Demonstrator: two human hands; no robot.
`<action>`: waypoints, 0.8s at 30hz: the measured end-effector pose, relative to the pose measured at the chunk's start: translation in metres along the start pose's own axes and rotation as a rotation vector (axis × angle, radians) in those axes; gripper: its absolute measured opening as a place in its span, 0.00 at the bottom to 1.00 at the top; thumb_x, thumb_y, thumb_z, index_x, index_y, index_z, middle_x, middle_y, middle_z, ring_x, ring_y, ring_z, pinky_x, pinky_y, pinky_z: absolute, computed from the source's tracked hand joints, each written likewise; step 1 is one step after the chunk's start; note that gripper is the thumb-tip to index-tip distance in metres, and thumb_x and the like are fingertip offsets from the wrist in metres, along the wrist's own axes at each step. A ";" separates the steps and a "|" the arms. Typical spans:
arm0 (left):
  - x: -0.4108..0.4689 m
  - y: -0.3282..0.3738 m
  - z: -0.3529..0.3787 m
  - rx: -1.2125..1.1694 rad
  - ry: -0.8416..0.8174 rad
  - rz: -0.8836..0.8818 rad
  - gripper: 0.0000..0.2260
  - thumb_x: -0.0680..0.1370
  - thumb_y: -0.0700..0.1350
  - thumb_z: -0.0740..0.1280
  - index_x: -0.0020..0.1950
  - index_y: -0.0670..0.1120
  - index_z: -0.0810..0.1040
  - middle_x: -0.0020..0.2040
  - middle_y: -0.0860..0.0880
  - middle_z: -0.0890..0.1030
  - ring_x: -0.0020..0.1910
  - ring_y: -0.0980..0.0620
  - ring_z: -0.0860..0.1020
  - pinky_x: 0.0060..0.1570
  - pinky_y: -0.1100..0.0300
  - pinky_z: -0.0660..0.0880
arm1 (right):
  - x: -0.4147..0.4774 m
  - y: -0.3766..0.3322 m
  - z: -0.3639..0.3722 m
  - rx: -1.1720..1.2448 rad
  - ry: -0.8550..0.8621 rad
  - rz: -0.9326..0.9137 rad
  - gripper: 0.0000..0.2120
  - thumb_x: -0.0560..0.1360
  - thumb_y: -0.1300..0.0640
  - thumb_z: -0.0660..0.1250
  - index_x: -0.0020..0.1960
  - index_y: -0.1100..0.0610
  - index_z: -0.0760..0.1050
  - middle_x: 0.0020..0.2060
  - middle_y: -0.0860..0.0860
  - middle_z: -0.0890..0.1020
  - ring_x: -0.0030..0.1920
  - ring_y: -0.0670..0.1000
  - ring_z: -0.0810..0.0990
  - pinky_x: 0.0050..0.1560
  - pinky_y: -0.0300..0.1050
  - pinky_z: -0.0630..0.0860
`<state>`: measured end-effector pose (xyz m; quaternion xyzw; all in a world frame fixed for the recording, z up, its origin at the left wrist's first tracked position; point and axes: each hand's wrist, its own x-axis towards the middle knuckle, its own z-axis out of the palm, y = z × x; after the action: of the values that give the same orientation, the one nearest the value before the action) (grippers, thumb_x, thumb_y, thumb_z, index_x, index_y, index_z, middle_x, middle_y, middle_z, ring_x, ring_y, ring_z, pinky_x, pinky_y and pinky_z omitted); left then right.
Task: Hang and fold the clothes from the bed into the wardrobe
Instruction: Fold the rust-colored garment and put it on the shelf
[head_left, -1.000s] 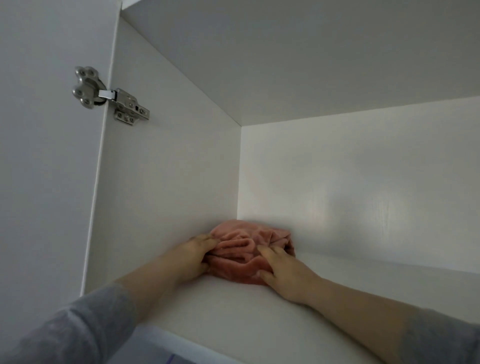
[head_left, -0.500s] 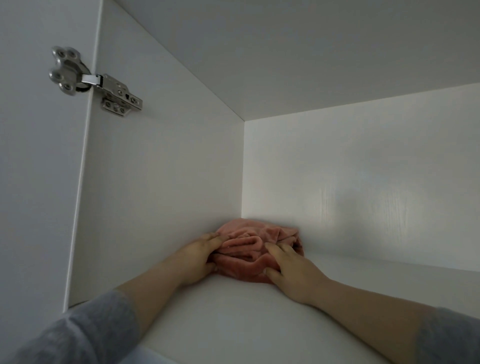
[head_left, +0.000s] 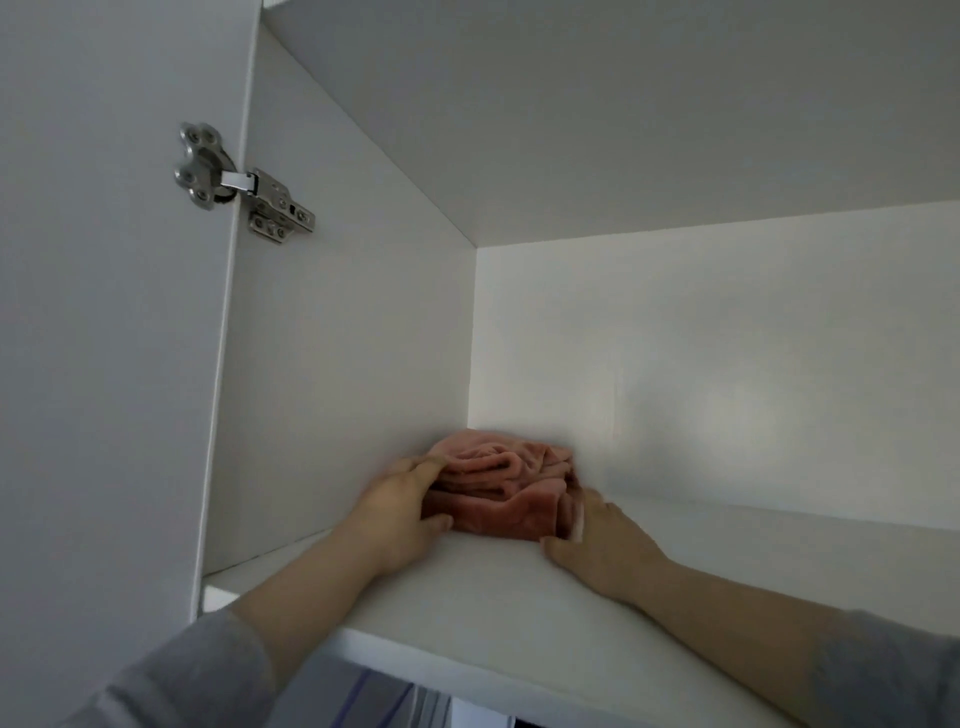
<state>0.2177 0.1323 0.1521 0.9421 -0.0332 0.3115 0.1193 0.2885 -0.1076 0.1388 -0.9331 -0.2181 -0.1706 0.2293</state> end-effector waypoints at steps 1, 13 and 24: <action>-0.009 0.004 -0.001 -0.028 -0.011 -0.009 0.34 0.76 0.50 0.69 0.78 0.48 0.58 0.77 0.45 0.61 0.75 0.50 0.60 0.73 0.64 0.55 | -0.010 -0.003 -0.005 -0.021 -0.040 0.031 0.38 0.75 0.39 0.64 0.76 0.58 0.55 0.69 0.58 0.71 0.67 0.57 0.72 0.61 0.43 0.69; -0.122 0.071 -0.038 0.092 -0.183 0.056 0.14 0.82 0.53 0.50 0.44 0.51 0.73 0.55 0.48 0.80 0.52 0.45 0.77 0.49 0.55 0.69 | -0.153 -0.056 -0.061 -0.155 -0.264 0.152 0.31 0.80 0.35 0.53 0.77 0.51 0.61 0.77 0.47 0.62 0.76 0.51 0.60 0.74 0.44 0.54; -0.202 0.138 -0.062 -0.839 -0.009 0.138 0.09 0.78 0.45 0.67 0.58 0.49 0.80 0.56 0.55 0.81 0.55 0.58 0.79 0.58 0.66 0.73 | -0.325 -0.077 -0.103 0.568 0.308 0.224 0.12 0.76 0.50 0.69 0.60 0.45 0.79 0.53 0.43 0.84 0.55 0.43 0.82 0.61 0.46 0.76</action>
<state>0.0007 0.0115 0.1079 0.8089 -0.2206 0.2741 0.4710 -0.0463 -0.2051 0.1165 -0.8135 -0.1161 -0.2157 0.5275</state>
